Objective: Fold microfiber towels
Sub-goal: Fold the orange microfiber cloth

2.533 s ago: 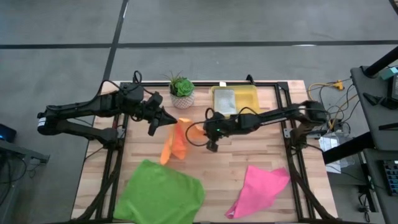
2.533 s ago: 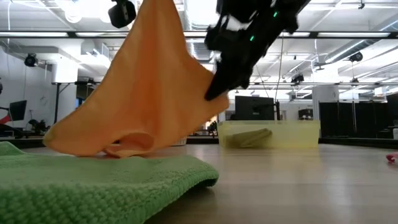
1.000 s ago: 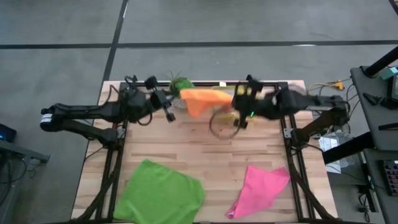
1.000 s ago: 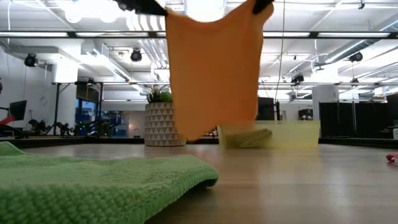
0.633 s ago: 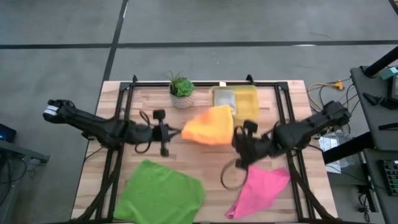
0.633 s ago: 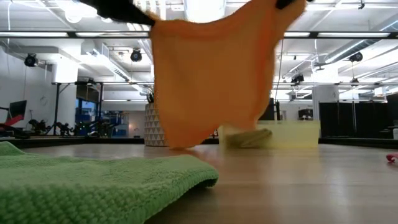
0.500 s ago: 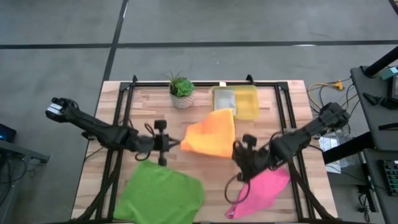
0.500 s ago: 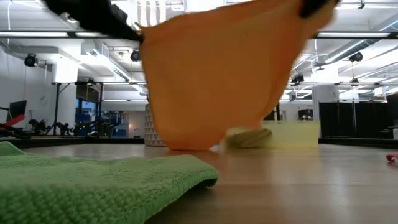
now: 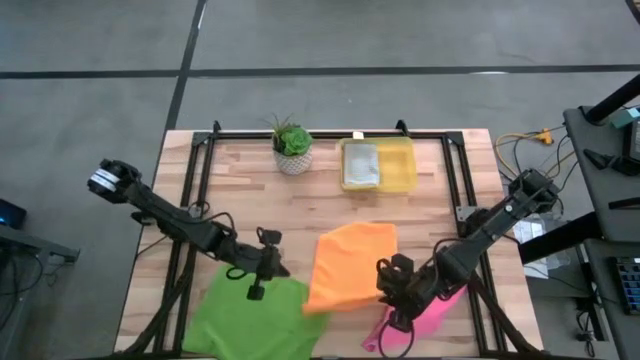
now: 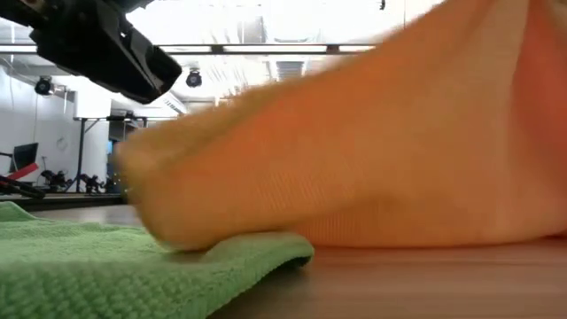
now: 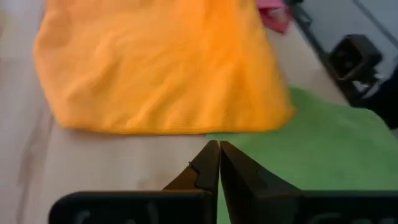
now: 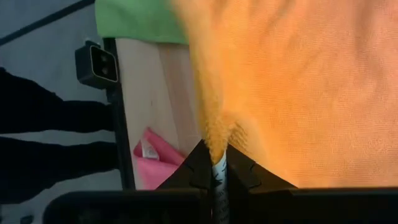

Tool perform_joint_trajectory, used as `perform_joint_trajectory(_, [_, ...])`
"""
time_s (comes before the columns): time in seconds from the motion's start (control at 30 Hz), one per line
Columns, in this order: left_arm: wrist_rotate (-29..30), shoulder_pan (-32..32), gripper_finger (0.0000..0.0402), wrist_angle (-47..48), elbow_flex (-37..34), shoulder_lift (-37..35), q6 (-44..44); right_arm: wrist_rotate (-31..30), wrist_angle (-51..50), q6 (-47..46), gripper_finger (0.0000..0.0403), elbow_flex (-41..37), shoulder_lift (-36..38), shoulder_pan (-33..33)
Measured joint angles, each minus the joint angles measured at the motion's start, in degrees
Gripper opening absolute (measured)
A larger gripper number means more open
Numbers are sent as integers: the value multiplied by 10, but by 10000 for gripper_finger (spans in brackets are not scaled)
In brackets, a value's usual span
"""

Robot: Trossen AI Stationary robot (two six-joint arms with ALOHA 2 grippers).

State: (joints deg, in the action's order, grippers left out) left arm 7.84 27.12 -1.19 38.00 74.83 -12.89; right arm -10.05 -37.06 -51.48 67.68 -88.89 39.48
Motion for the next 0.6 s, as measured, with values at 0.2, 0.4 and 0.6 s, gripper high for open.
perform_joint_trajectory(0.2, [9, -4, 0, -41, 4, -13, 18, -1, 1, 10, 8, 1, 15, -22])
perform_joint_trajectory(0.4, [11, -34, 0, -98, -2, -9, 23, -2, -1, 11, 8, 1, 18, -79])
perform_joint_trajectory(0.6, [-7, -94, 9, -202, -2, 33, -28, 24, 0, 11, 8, -7, 18, -151])
